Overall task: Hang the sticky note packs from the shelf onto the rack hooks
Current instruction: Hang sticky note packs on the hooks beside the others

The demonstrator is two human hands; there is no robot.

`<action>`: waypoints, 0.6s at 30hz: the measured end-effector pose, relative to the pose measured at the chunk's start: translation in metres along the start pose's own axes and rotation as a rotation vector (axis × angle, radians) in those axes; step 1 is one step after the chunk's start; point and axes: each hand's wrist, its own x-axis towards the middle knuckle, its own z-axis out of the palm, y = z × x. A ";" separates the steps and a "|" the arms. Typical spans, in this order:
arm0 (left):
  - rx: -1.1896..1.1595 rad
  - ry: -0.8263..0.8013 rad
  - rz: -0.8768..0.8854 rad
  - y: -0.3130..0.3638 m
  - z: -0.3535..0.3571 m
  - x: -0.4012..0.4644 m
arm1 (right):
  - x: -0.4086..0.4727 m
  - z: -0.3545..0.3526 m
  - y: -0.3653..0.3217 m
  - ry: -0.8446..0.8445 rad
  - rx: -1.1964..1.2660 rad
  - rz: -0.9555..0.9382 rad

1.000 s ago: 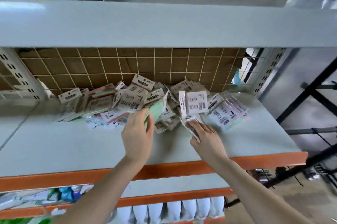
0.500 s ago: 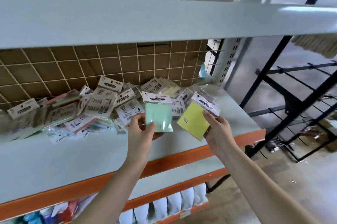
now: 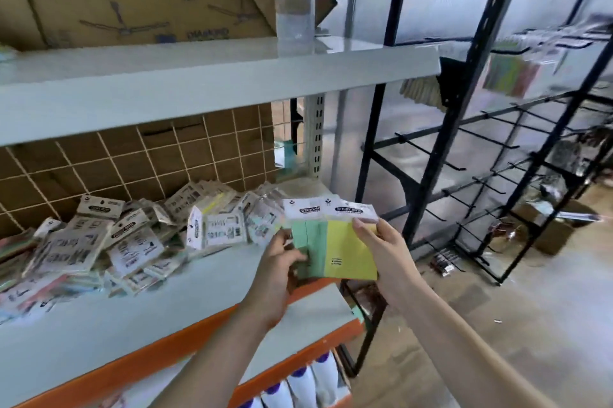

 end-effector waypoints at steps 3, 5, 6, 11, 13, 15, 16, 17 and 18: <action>0.082 -0.046 -0.025 -0.006 0.045 -0.003 | -0.003 -0.049 -0.015 0.019 -0.045 -0.026; 0.211 -0.059 -0.001 -0.010 0.076 -0.005 | -0.006 -0.080 -0.024 0.029 -0.081 -0.063; 0.250 -0.056 0.014 -0.012 0.089 -0.005 | -0.008 -0.092 -0.029 0.028 -0.084 -0.080; 0.336 0.035 0.130 -0.020 0.166 -0.004 | -0.023 -0.159 -0.060 0.025 -0.033 -0.138; 0.376 0.028 0.174 -0.025 0.191 0.000 | -0.028 -0.185 -0.073 0.051 -0.019 -0.149; 0.395 0.011 0.212 -0.028 0.212 0.004 | -0.031 -0.209 -0.085 0.060 0.021 -0.158; 0.391 0.005 0.227 -0.029 0.221 0.007 | -0.032 -0.221 -0.092 0.064 0.037 -0.164; 0.385 0.000 0.248 -0.030 0.231 0.010 | -0.034 -0.233 -0.098 0.072 0.050 -0.174; 0.378 -0.001 0.265 -0.031 0.239 0.014 | -0.034 -0.244 -0.103 0.083 0.068 -0.185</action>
